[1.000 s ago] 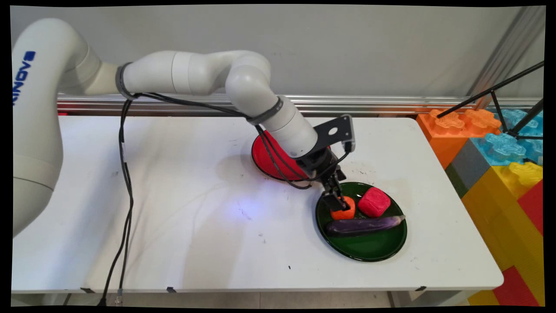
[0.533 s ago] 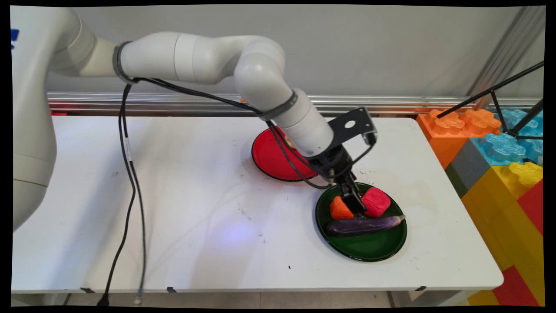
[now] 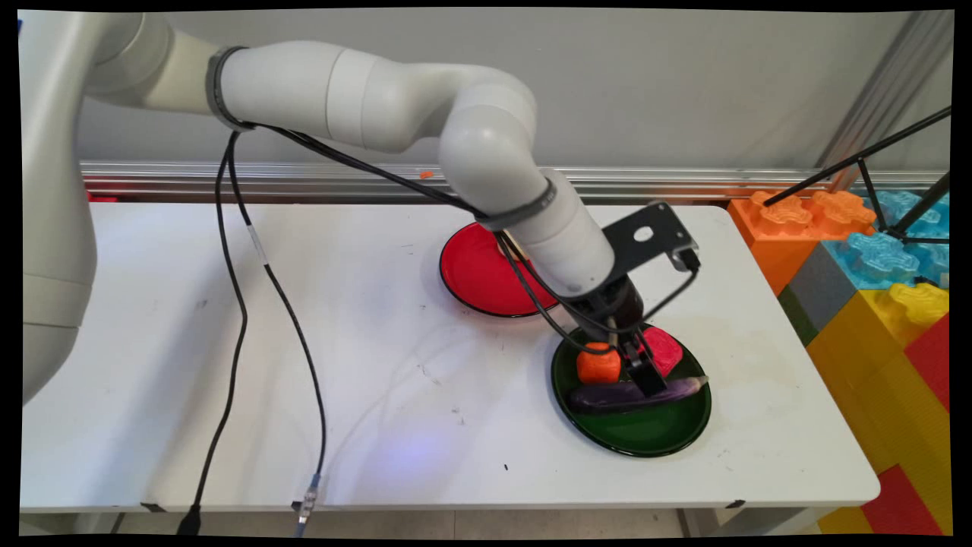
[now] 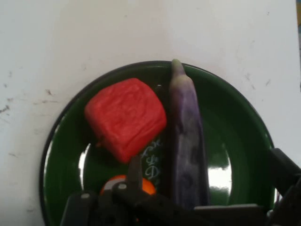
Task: Pick up the eggplant from the green plate
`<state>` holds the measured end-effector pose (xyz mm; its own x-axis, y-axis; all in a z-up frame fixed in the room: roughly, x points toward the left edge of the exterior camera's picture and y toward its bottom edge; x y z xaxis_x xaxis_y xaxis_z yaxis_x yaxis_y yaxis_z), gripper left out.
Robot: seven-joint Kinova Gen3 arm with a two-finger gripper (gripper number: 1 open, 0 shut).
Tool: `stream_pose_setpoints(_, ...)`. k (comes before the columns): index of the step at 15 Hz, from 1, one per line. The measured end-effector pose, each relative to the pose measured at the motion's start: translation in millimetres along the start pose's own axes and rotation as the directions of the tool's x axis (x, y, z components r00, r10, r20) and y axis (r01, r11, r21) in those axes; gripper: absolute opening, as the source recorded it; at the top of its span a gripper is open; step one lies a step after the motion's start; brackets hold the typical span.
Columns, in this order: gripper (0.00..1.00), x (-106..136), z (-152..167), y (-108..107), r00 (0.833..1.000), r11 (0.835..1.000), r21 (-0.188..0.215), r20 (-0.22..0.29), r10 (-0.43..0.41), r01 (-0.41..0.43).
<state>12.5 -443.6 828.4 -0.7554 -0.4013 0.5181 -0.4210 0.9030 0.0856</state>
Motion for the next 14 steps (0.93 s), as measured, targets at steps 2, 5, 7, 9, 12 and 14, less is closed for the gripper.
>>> stream_pose_setpoints(2,1.0,1.3,2.7,7.2,1.0,1.0,0.003,0.006,-0.012,0.012)
stream_pose_setpoints(5,1.0,0.5,7.9,22.4,0.999,1.0,0.006,0.023,-0.027,0.027)
stream_pose_setpoints(7,1.0,-0.8,11.0,29.1,0.999,0.999,0.015,0.028,-0.029,0.028)
stream_pose_setpoints(9,1.0,-2.9,14.8,34.4,0.999,0.999,0.025,0.035,-0.029,0.028)
stream_pose_setpoints(12,1.0,-6.1,19.4,38.5,0.999,0.999,0.037,0.04,-0.029,0.027)
stream_pose_setpoints(14,1.0,-8.6,22.3,39.4,0.999,0.999,0.045,0.042,-0.027,0.025)
